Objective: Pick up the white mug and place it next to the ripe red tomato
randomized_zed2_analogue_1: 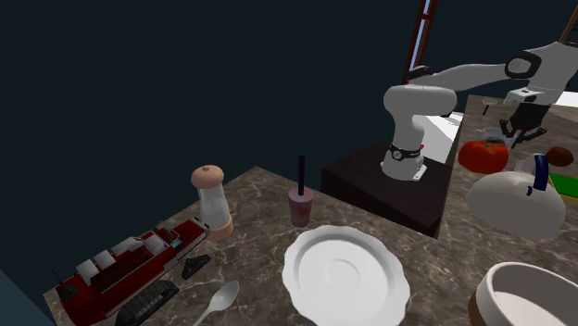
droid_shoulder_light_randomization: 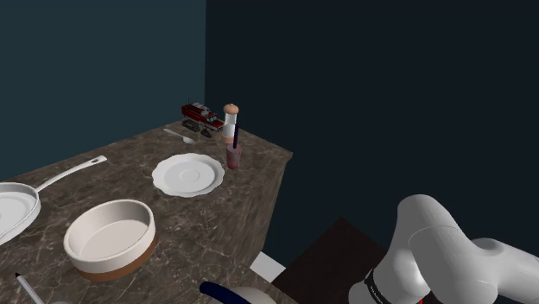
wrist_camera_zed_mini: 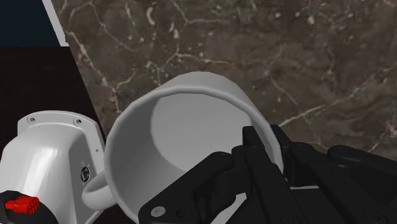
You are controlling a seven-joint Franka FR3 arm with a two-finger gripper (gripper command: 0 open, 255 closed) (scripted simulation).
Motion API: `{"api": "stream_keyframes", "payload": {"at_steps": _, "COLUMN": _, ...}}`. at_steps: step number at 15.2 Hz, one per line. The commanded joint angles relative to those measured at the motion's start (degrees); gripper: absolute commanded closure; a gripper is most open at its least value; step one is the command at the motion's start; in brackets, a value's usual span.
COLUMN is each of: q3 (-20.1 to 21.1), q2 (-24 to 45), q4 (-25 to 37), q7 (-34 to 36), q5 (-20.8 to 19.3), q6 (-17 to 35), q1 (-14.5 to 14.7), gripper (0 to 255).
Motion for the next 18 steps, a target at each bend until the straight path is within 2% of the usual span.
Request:
{"api": "stream_keyframes", "payload": {"at_steps": 1, "q3": 1.48, "q2": -0.48, "q4": -0.72, "q7": 0.14, "q5": 1.40, "q6": 0.51, "q1": 0.56, "gripper": 255}}
{"api": "stream_keyframes", "payload": {"at_steps": 8, "q3": 1.48, "q2": -0.48, "q4": -0.72, "q7": 0.14, "q5": 1.40, "q6": 0.52, "q1": 0.56, "gripper": 255}}
{"api": "stream_keyframes", "payload": {"at_steps": 9, "q3": 1.48, "q2": -0.48, "q4": -0.72, "q7": 0.14, "q5": 1.40, "q6": 0.52, "q1": 0.56, "gripper": 0}}
{"api": "stream_keyframes", "payload": {"at_steps": 14, "q3": 1.48, "q2": -0.47, "q4": -0.72, "q7": 0.14, "q5": 1.40, "q6": 0.52, "q1": 0.55, "gripper": 0}}
{"api": "stream_keyframes", "payload": {"at_steps": 18, "q3": -5.80, "q2": 2.59, "q4": 3.71, "q7": -1.05, "q5": -5.41, "q6": -1.92, "q1": -3.17, "gripper": 0}}
